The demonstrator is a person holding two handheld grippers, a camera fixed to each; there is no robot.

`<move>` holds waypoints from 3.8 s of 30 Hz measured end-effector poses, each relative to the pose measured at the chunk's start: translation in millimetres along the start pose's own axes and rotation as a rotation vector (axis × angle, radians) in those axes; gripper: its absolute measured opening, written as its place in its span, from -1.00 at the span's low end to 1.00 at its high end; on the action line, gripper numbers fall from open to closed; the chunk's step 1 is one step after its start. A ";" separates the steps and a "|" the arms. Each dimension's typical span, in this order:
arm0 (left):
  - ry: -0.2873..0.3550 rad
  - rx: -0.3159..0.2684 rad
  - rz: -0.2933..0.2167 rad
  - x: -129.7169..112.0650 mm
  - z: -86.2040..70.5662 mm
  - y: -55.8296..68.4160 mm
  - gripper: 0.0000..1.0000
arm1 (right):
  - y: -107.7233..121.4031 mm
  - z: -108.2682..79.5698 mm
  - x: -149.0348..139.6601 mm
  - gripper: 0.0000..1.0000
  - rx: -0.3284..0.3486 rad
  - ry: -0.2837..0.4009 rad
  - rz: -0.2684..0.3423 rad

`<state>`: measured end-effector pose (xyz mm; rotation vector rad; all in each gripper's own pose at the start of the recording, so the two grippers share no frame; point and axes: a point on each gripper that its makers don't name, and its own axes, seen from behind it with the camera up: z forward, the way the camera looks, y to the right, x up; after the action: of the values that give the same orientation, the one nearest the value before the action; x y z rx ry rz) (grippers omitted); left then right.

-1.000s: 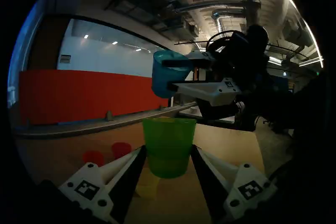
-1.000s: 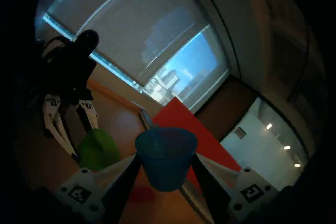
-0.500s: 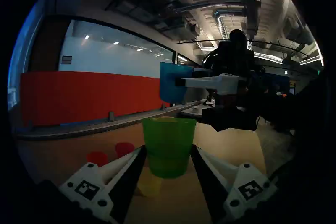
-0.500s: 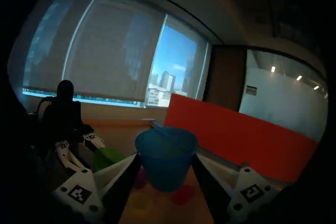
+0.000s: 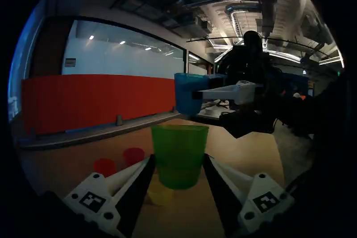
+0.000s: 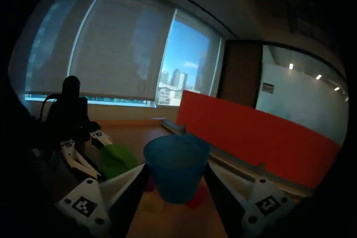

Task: Pour water

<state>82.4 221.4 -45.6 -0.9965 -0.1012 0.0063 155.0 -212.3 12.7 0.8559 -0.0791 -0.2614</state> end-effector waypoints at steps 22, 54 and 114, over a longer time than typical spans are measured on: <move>-0.133 0.022 0.037 -35.3 -5.2 -16.4 0.52 | -7.3 -3.0 -68.5 0.71 0.066 -0.125 0.075; -0.283 0.027 0.048 -93.5 -9.9 -31.1 0.52 | -25.5 6.6 -152.7 0.71 0.135 -0.294 0.151; -0.492 0.021 0.068 -162.8 -16.8 -51.7 0.52 | -34.4 15.9 -246.8 0.74 0.155 -0.496 0.178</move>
<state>-80.3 170.8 -24.7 -0.9605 -0.5159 0.3148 -92.8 -181.6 5.9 0.9159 -0.6417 -0.2979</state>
